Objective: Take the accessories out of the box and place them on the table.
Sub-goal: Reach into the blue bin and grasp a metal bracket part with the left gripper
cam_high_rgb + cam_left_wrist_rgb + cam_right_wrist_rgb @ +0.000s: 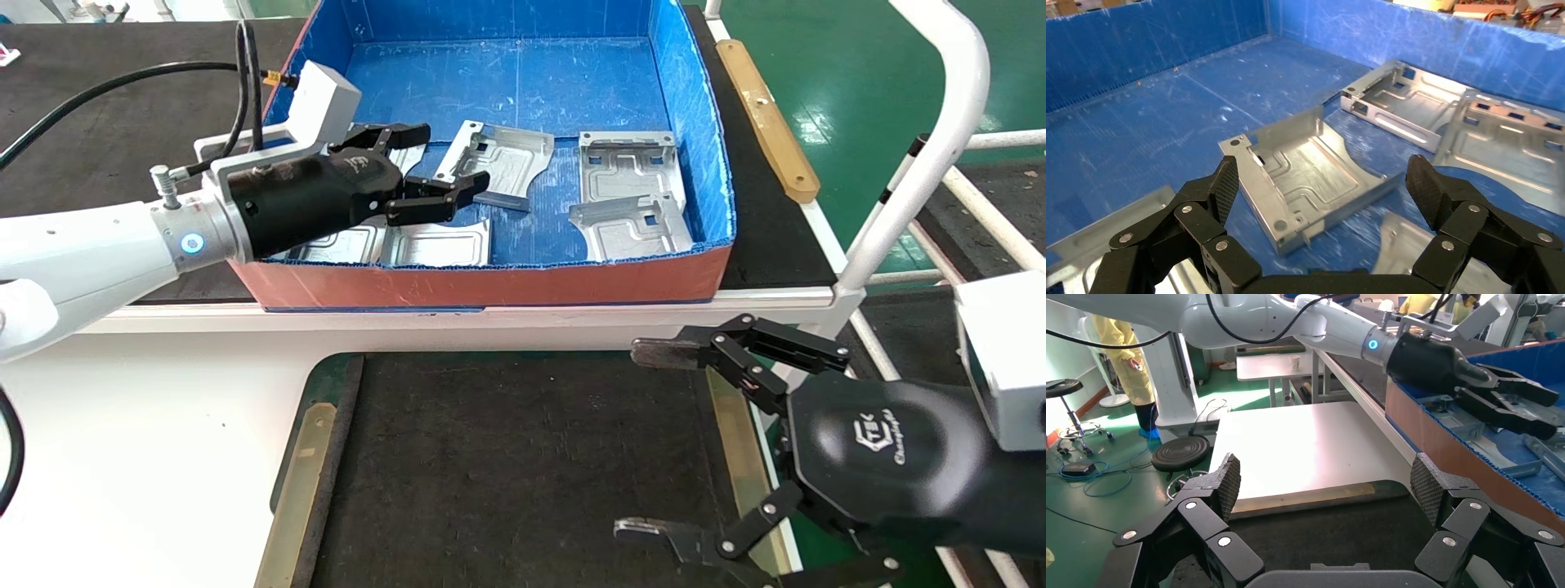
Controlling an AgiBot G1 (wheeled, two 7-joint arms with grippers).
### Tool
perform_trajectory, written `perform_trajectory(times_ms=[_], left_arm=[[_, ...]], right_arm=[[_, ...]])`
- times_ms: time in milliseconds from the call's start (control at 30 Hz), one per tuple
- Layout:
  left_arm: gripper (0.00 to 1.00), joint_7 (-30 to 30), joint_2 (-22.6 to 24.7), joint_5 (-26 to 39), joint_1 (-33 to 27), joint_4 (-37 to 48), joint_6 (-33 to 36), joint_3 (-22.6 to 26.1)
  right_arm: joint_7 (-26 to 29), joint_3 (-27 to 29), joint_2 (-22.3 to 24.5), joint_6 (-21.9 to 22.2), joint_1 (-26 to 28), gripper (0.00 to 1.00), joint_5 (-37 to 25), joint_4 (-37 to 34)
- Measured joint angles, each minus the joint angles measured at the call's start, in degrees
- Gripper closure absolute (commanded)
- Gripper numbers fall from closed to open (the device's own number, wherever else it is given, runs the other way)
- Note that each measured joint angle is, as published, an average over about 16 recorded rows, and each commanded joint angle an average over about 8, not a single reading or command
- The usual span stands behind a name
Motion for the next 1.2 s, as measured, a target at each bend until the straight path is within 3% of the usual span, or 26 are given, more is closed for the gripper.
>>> perform_trajectory(times_ms=[533, 1200], left_arm=[[0.00, 5.7, 5.9, 2.2, -6.2, 11.2, -5.4, 0.9], [0.00, 10.5, 8.0, 3.3, -9.5, 18.2, -8.9, 1.3]], right_arm=[[0.0, 0.0, 0.0, 0.0, 0.0, 0.00, 0.0, 0.0], [0.0, 0.0, 0.0, 0.0, 0.0, 0.00, 0.0, 0.0]])
